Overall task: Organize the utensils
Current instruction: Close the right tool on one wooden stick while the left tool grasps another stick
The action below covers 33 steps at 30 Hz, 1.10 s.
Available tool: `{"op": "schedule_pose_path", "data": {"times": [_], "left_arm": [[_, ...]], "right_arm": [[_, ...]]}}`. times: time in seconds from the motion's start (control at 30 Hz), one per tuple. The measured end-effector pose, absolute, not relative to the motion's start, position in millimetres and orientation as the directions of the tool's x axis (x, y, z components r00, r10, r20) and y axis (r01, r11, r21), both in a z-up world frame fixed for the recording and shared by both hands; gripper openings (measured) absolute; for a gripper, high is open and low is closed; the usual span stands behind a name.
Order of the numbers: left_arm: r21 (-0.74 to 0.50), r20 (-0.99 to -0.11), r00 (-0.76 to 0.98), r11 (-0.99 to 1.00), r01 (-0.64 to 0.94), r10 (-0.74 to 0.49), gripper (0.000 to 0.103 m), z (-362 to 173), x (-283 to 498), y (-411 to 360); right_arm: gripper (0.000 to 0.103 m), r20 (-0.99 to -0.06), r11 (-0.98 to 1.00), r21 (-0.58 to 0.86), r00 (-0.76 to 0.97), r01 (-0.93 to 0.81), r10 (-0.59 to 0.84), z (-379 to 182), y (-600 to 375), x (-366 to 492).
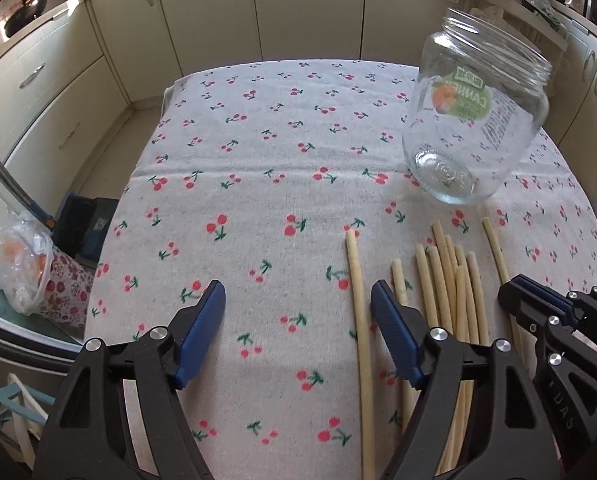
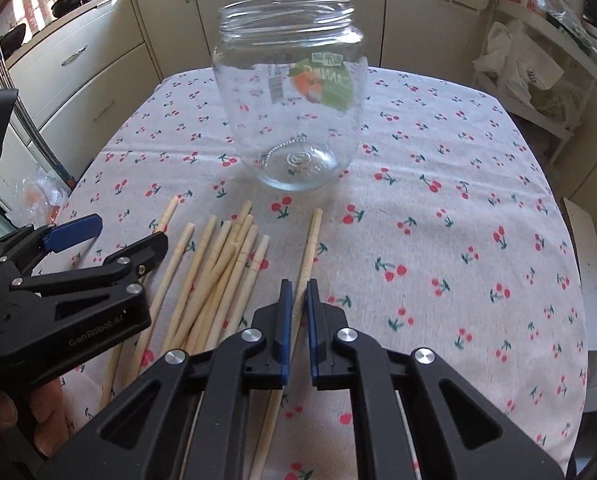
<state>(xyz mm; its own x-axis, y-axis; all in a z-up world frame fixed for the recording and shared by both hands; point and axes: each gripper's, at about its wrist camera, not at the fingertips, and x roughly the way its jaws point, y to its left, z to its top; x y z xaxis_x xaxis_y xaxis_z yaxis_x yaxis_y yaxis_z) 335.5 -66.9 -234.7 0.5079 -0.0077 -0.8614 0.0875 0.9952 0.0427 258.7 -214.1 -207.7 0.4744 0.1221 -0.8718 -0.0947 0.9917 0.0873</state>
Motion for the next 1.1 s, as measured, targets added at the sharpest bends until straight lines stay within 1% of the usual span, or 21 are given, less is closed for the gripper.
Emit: {"op": "schedule_pose_path", "data": {"times": [0.07,0.1,0.13,0.17,0.2,0.23,0.27,0.3,0.43,0.6,0.77,0.83,0.87,0.93,0.97,1.07,1.1], "left_arm": [[0.049,-0.857,0.516,0.994,0.094,-0.007,0.071,-235.0,339.0,-69.9],[0.04,-0.855,0.519,0.994,0.103,-0.019,0.064,-234.7,339.5,-71.2],[0.039,-0.852,0.523,0.993,0.112,-0.026,0.053,-233.6,339.6,-73.3],[0.039,-0.851,0.524,0.992,0.123,-0.032,0.045,-232.6,339.2,-75.6],[0.033,-0.851,0.523,0.989,0.143,-0.047,0.026,-231.1,339.2,-78.8],[0.032,-0.853,0.519,0.987,0.156,-0.054,0.013,-230.0,339.6,-81.5],[0.023,-0.858,0.51,0.986,0.168,-0.067,0.007,-229.6,340.9,-82.4],[-0.008,-0.864,0.494,0.984,0.18,-0.097,0.005,-228.8,342.6,-81.2],[-0.086,-0.861,0.481,0.979,0.186,-0.167,0.005,-215.0,343.5,-70.6],[-0.173,-0.796,0.549,0.965,0.197,-0.254,0.005,-166.5,345.6,-61.4],[-0.247,-0.657,0.662,0.932,0.265,-0.362,0.005,-95.0,349.2,-80.1],[-0.267,-0.612,0.687,0.92,0.287,-0.392,0.005,-77.1,355.8,-87.5],[-0.28,-0.571,0.71,0.911,0.303,-0.412,0.005,-64.7,361.3,-94.3],[-0.297,-0.526,0.733,0.9,0.318,-0.432,0.005,-50.9,369.0,-102.4],[-0.304,-0.486,0.756,0.896,0.325,-0.439,0.005,-40.7,375.2,-107.9],[-0.309,-0.399,0.808,0.893,0.327,-0.434,0.005,-22.6,387.4,-117.8],[-0.314,-0.383,0.818,0.893,0.322,-0.43,0.005,-19.7,390.3,-118.9]], "right_arm": [[0.008,-0.872,0.991,0.08,0.474,-0.107,0.122,-207.9,-212.6,260.5],[0.007,-0.871,0.99,0.079,0.475,-0.113,0.124,-208.0,-212.6,260.7],[0.006,-0.87,0.99,0.086,0.476,-0.114,0.13,-208.1,-213.7,260.7],[0.006,-0.869,0.989,0.099,0.474,-0.11,0.139,-208.2,-215.3,260.2],[0.006,-0.868,0.988,0.124,0.472,-0.097,0.155,-208.5,-218.6,259.9],[0.006,-0.866,0.985,0.153,0.469,-0.082,0.174,-208.9,-222.9,259.3],[0.006,-0.863,0.979,0.194,0.465,-0.061,0.2,-209.4,-229.8,258.6],[0.006,-0.859,0.974,0.222,0.464,-0.046,0.217,-209.7,-234.3,257.9],[0.006,-0.833,0.94,0.34,0.472,0.028,0.288,-212.7,-255.1,249.5],[0.006,-0.78,0.889,0.452,0.518,0.076,0.352,-214.9,-277.5,237.9],[0.006,-0.739,0.857,0.504,0.567,0.109,0.363,-218.2,-293.9,232.2],[0.006,-0.724,0.846,0.52,0.585,0.116,0.365,-220.3,-299.3,228.5],[0.006,-0.717,0.84,0.529,0.594,0.122,0.366,-221.4,-302.5,228.0],[0.006,-0.706,0.829,0.545,0.603,0.129,0.371,-222.2,-307.1,226.1],[0.006,-0.696,0.825,0.551,0.615,0.127,0.37,-221.1,-310.4,224.6],[0.006,-0.69,0.825,0.552,0.622,0.122,0.37,-220.1,-310.6,223.9],[0.006,-0.69,0.826,0.551,0.622,0.12,0.37,-220.0,-309.9,224.3]]}}
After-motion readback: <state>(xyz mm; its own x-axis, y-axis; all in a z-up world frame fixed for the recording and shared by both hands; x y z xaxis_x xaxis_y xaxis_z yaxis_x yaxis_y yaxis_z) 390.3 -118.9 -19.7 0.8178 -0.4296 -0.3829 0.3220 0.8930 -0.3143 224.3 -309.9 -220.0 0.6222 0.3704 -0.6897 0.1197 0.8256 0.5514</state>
